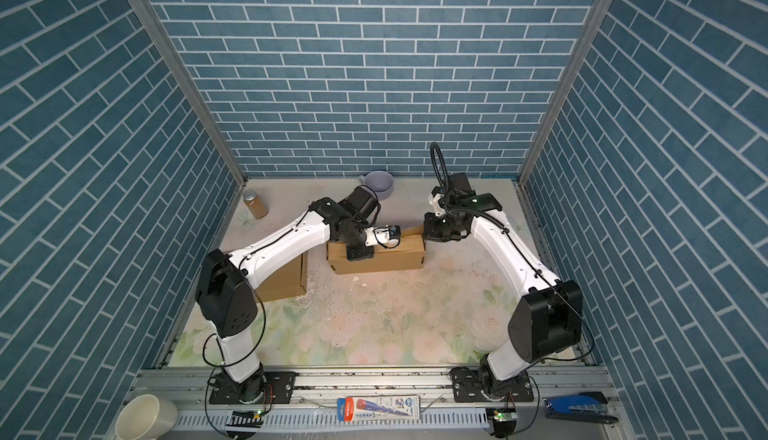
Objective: Fold the paper box
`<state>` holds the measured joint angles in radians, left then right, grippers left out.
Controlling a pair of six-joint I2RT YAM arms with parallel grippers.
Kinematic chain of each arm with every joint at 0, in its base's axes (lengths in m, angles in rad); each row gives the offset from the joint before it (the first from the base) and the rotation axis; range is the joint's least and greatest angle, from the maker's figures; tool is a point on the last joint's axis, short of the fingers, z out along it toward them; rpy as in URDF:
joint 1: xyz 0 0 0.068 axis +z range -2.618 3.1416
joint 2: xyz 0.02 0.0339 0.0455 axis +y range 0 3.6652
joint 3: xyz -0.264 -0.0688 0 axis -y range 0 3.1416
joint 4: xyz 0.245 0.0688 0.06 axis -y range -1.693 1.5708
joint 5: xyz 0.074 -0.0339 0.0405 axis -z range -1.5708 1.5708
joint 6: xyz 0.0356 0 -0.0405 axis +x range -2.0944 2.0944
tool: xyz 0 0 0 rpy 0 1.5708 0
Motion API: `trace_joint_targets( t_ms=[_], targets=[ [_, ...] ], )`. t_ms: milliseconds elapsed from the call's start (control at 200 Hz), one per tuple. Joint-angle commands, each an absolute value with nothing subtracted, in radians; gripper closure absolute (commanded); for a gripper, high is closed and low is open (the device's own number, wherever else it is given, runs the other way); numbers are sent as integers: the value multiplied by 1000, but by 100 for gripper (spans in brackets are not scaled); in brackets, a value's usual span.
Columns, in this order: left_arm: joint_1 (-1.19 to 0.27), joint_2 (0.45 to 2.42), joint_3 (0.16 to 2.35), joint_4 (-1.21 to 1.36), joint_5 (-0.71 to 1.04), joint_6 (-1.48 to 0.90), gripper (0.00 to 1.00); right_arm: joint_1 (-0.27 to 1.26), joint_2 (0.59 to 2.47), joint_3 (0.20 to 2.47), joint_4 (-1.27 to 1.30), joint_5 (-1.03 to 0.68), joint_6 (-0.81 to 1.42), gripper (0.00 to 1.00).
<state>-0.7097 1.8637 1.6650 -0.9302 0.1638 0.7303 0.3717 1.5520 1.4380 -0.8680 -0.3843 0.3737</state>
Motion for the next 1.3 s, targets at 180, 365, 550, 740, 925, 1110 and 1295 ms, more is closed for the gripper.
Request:
trace_joint_targets(
  t_ms=[180,365,550,740,925,1110,1295],
  targets=[
    [-710,1947,1612,-966,228,715,70,347,1497,1350,-774,-484,437,100],
    [-710,1954,1619,-969,233,713,70,323,1477,1312,-726,-555,482,100],
    [-710,1956,1621,-973,234,710,71,292,1478,1281,-654,-633,540,100],
    [-710,1957,1618,-972,232,709,71,275,1483,1264,-686,-604,510,100],
    [-710,1971,1632,-978,234,710,72,255,1471,1241,-716,-585,478,100],
    [-710,1974,1634,-980,235,710,72,268,1476,1274,-799,-463,411,99],
    [-711,1977,1639,-983,234,705,72,305,1502,1334,-829,-413,396,94]
  ],
)
